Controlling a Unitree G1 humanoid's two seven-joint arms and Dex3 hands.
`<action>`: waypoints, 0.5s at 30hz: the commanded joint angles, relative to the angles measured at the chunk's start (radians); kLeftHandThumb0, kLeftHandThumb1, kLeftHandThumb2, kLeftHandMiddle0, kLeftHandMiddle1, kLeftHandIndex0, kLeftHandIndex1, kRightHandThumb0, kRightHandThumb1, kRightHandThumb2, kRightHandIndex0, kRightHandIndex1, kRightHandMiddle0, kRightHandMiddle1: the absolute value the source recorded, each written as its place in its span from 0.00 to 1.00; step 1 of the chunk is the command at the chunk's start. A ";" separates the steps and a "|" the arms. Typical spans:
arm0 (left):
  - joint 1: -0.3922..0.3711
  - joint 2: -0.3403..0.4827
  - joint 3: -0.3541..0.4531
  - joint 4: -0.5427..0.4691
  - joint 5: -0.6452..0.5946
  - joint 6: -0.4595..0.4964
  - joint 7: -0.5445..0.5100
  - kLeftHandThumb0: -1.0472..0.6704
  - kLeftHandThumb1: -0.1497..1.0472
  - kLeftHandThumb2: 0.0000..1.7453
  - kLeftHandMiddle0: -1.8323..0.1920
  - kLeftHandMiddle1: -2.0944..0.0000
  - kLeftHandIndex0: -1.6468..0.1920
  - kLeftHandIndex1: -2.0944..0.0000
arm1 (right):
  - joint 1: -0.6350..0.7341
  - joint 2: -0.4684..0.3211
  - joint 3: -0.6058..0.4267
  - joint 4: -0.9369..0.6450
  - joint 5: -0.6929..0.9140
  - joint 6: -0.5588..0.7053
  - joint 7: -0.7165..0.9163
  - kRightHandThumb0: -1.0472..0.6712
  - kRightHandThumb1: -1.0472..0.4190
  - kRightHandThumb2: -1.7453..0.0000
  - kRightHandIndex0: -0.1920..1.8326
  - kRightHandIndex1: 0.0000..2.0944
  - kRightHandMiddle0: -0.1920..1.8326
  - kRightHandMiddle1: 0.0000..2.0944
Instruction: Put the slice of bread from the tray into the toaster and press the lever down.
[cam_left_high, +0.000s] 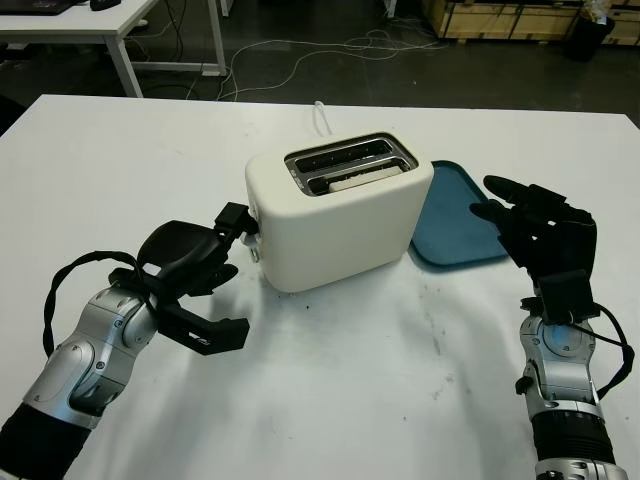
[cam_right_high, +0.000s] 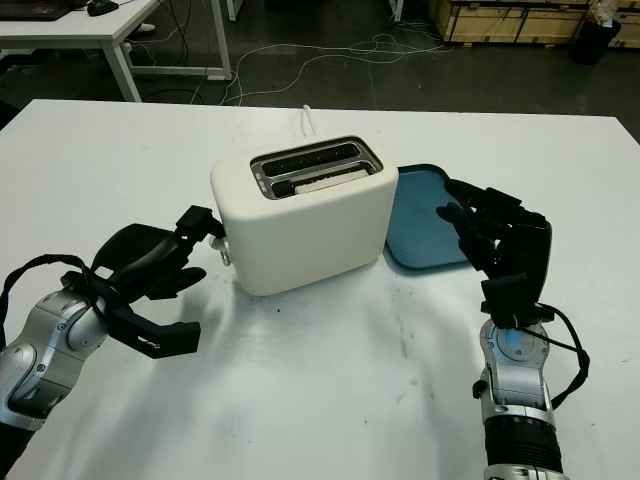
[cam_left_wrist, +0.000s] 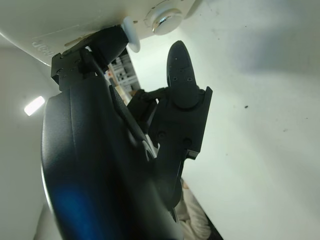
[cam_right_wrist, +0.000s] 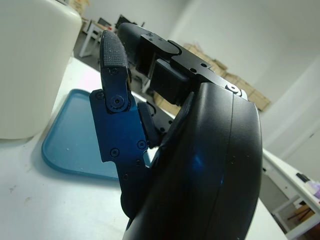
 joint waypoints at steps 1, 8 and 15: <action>0.040 -0.021 -0.087 0.044 0.003 -0.017 -0.087 0.43 0.89 0.30 0.57 0.18 0.58 0.26 | 0.007 -0.003 -0.006 -0.012 0.006 0.002 0.002 0.30 0.09 0.89 0.68 0.08 0.65 0.00; -0.020 -0.017 -0.076 0.053 0.029 -0.020 -0.050 0.43 0.89 0.31 0.55 0.19 0.59 0.22 | 0.009 -0.002 -0.007 -0.017 0.005 0.004 -0.001 0.30 0.09 0.89 0.67 0.08 0.65 0.00; -0.040 -0.114 -0.193 0.272 0.010 0.028 -0.146 0.42 0.89 0.27 0.49 0.70 0.52 0.74 | 0.013 -0.006 -0.013 -0.018 0.008 0.005 0.001 0.30 0.09 0.89 0.67 0.08 0.64 0.00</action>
